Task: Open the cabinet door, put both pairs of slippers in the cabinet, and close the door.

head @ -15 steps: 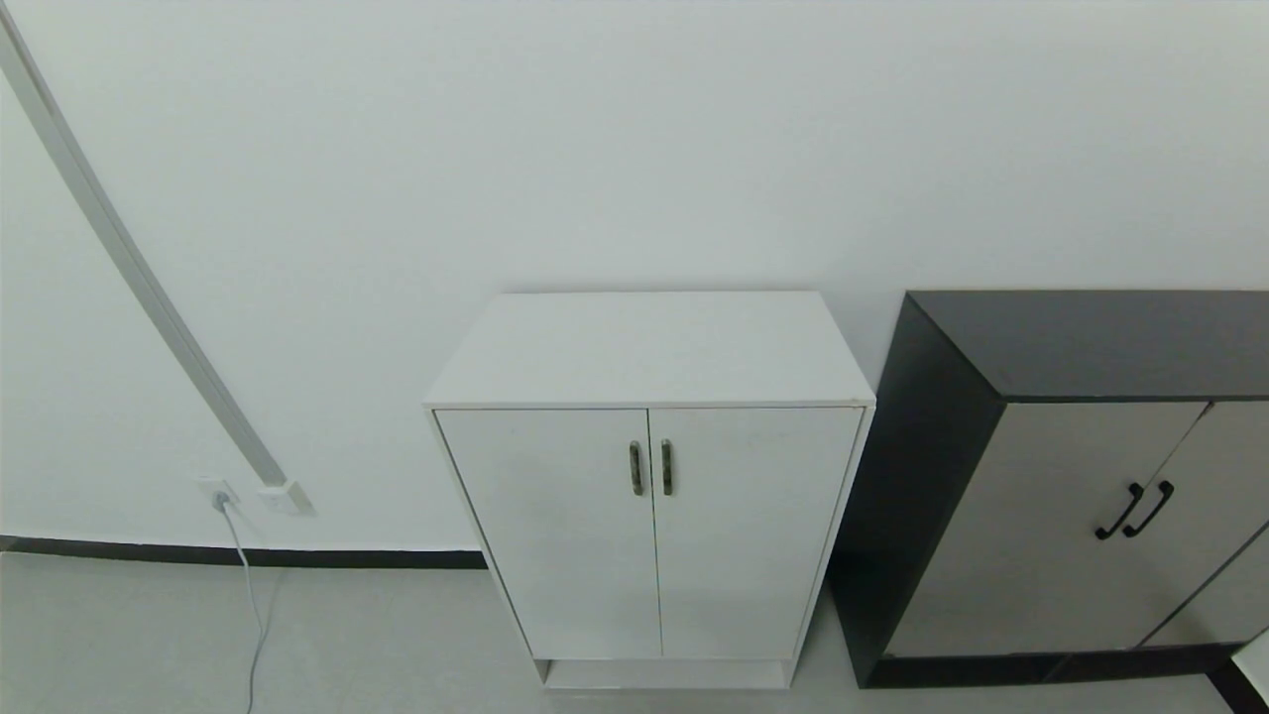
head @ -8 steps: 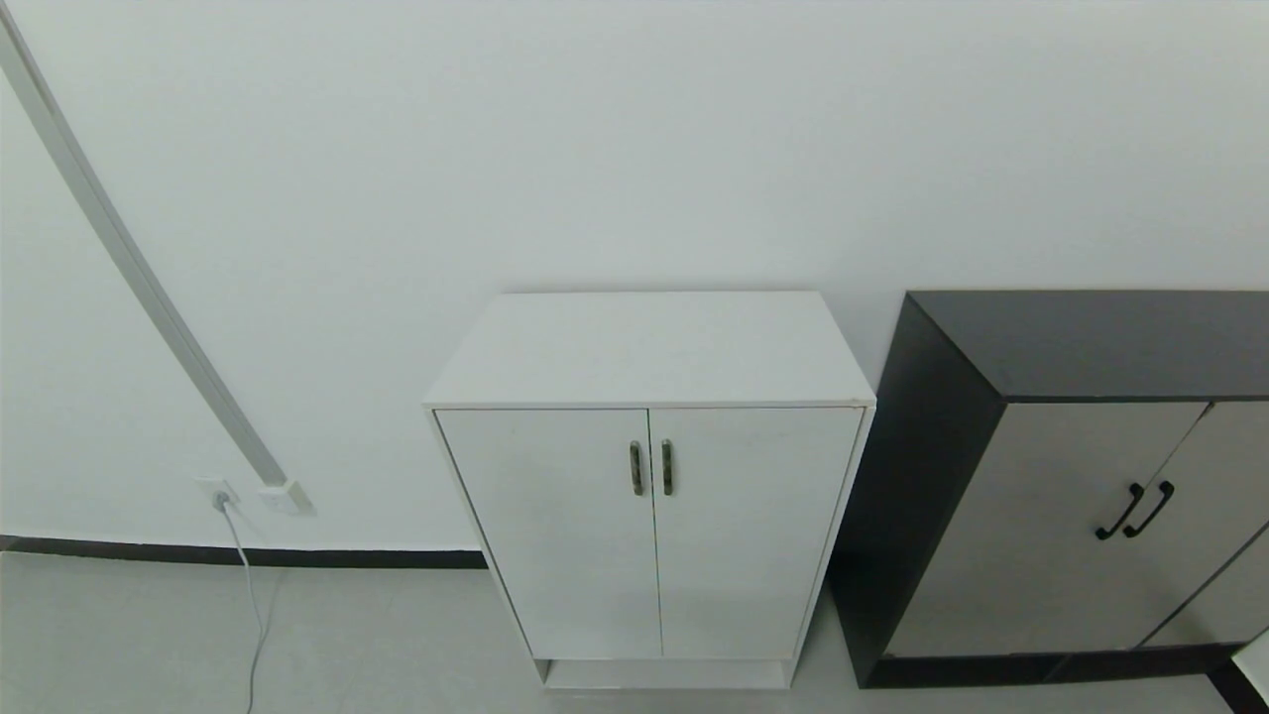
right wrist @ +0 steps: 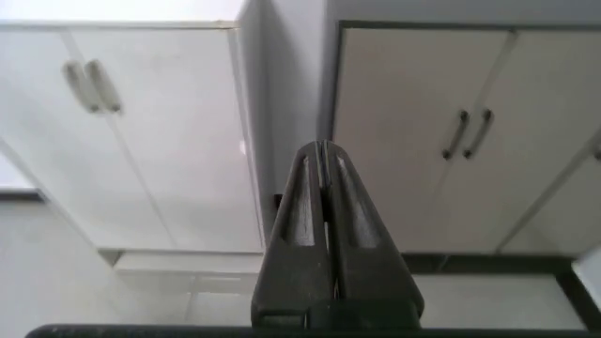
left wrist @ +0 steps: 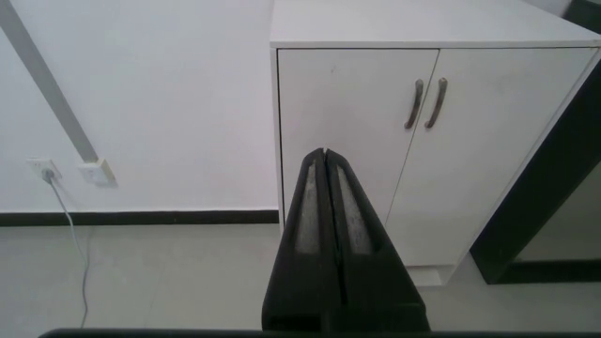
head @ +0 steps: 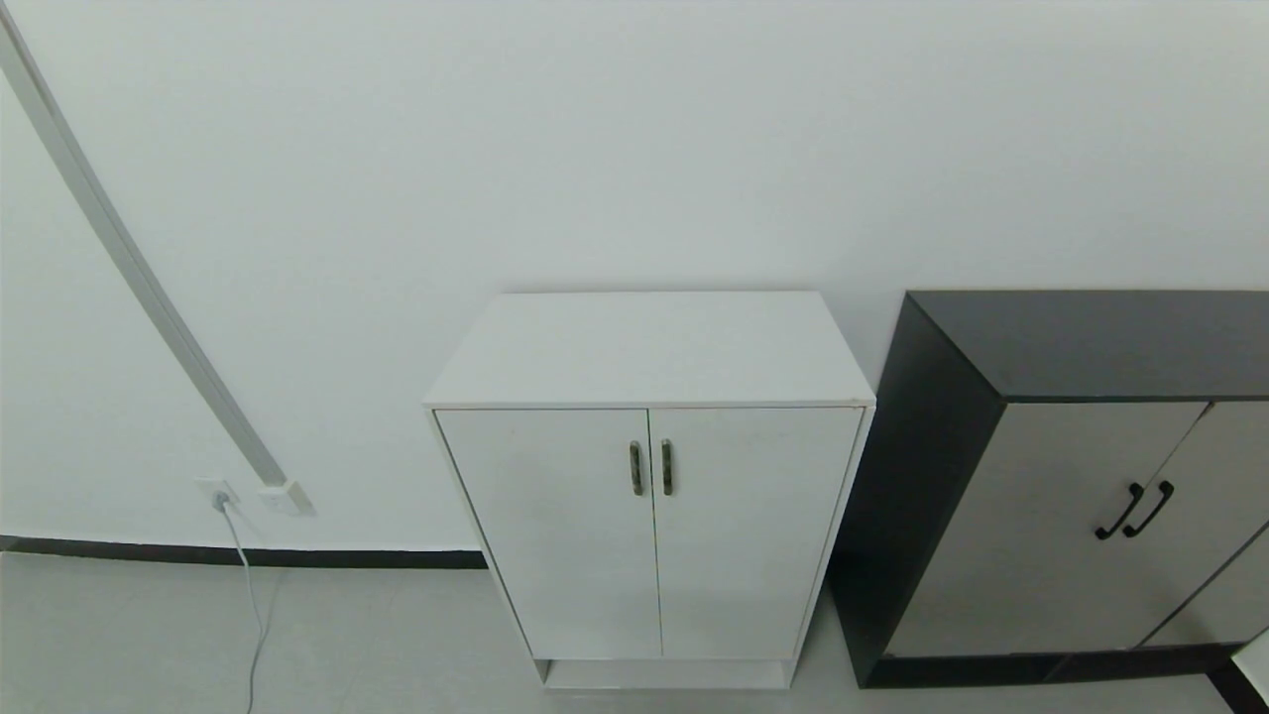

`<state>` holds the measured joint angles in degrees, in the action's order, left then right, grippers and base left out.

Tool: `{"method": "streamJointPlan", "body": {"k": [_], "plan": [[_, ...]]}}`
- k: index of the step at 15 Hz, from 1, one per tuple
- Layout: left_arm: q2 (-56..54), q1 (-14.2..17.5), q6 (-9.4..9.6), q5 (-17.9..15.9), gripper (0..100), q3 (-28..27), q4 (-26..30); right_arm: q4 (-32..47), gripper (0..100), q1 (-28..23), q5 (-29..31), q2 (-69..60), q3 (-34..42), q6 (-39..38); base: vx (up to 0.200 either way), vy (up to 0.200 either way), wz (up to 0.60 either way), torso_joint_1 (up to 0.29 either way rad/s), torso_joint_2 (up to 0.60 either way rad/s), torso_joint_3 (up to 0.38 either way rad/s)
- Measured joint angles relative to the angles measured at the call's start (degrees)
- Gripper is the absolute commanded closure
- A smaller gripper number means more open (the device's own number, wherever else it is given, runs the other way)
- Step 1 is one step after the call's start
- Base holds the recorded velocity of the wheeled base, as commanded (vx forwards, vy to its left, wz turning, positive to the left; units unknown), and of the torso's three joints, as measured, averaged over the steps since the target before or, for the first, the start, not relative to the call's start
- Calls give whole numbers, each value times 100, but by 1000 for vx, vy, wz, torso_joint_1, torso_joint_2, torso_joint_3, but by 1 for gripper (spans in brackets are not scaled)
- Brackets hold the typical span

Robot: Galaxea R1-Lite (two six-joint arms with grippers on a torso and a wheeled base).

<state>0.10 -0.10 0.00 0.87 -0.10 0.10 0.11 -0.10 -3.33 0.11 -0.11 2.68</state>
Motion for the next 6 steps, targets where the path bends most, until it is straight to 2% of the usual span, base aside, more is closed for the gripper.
{"method": "streamJointPlan", "body": {"k": [6], "plan": [[0, 0, 7, 9, 100, 0, 0, 2, 100, 7, -34, -6, 1, -202, 0, 0, 0, 0, 0, 0]]}}
